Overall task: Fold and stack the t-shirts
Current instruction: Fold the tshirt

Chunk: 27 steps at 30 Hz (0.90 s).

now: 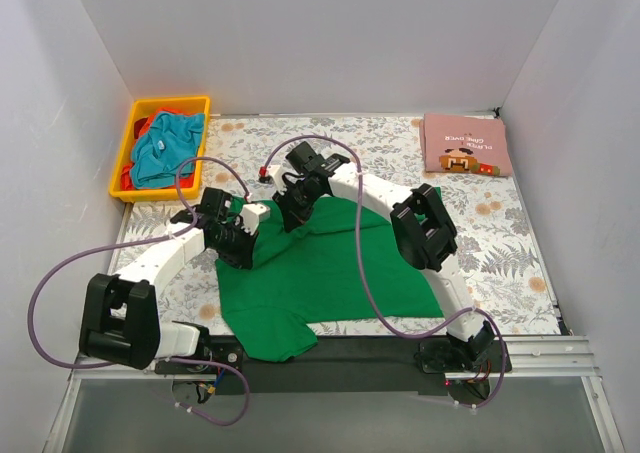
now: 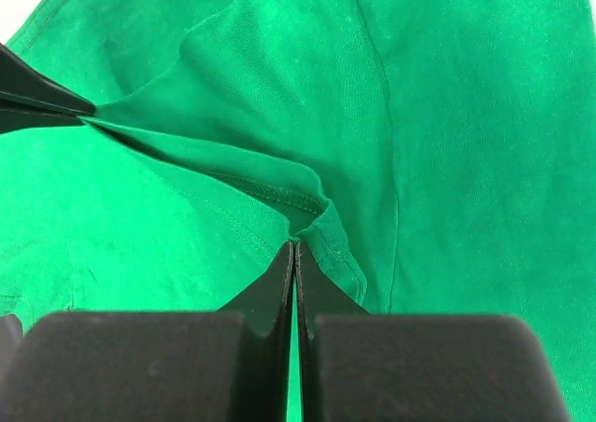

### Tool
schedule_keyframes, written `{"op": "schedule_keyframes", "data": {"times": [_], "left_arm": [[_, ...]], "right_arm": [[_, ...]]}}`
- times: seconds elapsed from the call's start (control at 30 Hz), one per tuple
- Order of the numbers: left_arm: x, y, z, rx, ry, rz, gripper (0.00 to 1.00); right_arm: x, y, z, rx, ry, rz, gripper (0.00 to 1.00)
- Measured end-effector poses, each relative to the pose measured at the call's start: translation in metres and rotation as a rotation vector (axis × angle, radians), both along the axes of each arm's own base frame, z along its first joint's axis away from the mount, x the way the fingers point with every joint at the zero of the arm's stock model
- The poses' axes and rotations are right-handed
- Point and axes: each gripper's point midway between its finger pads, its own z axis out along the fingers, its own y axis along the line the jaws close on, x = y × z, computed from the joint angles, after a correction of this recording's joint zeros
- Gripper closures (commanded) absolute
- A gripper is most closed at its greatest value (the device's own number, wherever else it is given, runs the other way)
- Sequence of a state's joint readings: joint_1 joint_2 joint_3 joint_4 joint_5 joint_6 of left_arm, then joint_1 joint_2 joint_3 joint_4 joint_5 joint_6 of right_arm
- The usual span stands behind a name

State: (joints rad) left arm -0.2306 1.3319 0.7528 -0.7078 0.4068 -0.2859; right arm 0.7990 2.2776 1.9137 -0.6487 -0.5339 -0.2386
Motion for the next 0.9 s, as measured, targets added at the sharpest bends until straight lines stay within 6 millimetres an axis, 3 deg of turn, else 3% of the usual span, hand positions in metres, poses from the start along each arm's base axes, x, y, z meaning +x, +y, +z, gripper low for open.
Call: {"op": "schedule_keyframes", "data": {"times": [0.33,0.9], "left_arm": [[-0.007,-0.007,0.03,-0.035,-0.019,-0.027,1.0],[-0.024,-0.018,0.046,-0.06,0.026,-0.068,1.0]], "right_arm": [[-0.007,-0.007,0.015,0.011,-0.01,0.002,0.99],[-0.019,-0.018,0.017,0.003,0.002,0.01,0.99]]}}
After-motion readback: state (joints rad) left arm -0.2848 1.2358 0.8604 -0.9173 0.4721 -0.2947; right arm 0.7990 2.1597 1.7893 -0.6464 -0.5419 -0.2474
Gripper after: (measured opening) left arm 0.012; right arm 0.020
